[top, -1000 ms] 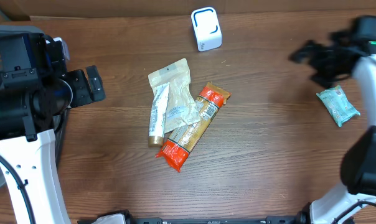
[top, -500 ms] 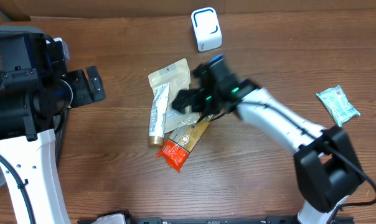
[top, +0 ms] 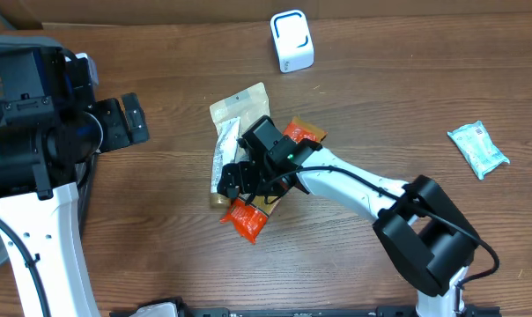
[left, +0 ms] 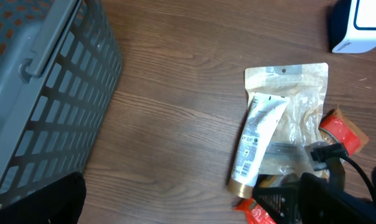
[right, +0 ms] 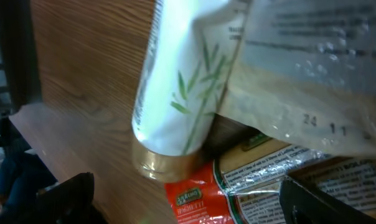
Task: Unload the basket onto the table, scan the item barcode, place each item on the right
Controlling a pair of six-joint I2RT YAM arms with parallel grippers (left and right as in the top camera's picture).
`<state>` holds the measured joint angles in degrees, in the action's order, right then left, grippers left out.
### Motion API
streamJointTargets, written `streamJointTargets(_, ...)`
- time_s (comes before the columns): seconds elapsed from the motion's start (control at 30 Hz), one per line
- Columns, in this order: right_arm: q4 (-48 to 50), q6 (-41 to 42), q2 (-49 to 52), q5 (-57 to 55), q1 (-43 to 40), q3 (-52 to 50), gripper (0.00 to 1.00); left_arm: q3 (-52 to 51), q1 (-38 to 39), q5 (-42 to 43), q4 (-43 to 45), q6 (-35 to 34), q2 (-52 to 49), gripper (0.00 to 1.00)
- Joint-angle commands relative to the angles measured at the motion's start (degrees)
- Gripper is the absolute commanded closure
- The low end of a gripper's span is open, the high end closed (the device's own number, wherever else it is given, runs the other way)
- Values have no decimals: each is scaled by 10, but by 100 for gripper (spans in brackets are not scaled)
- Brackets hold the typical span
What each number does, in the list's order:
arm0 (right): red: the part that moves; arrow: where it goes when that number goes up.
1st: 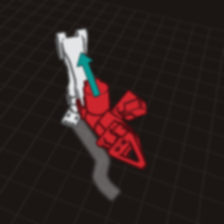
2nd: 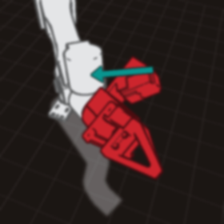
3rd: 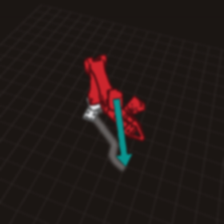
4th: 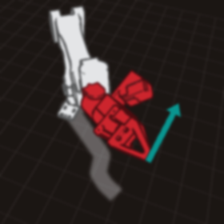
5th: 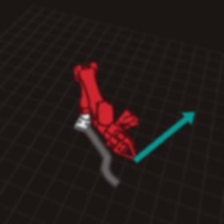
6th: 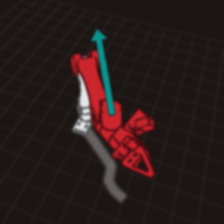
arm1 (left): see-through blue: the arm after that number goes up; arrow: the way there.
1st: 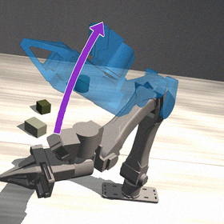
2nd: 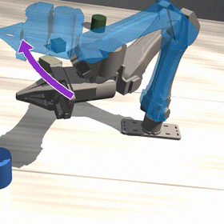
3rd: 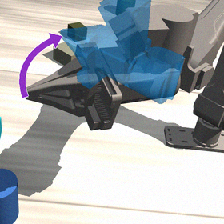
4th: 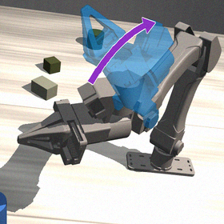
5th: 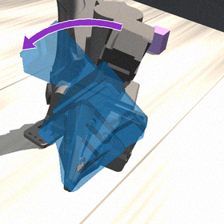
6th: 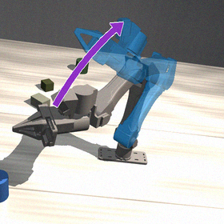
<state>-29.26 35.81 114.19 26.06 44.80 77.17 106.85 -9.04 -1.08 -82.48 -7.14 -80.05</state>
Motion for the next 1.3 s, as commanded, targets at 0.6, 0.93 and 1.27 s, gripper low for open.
streamJointTargets(0.6,-279,-284,-1,-70,-228,65,0,-1,-2,5,2,-4,-2,0)
streamJointTargets(0.93,-345,-480,-16,-69,-345,151,0,-1,-2,5,2,-4,-2,1)
streamJointTargets(1.27,-394,-691,55,57,-413,91,0,-1,-2,5,2,-4,-2,1)
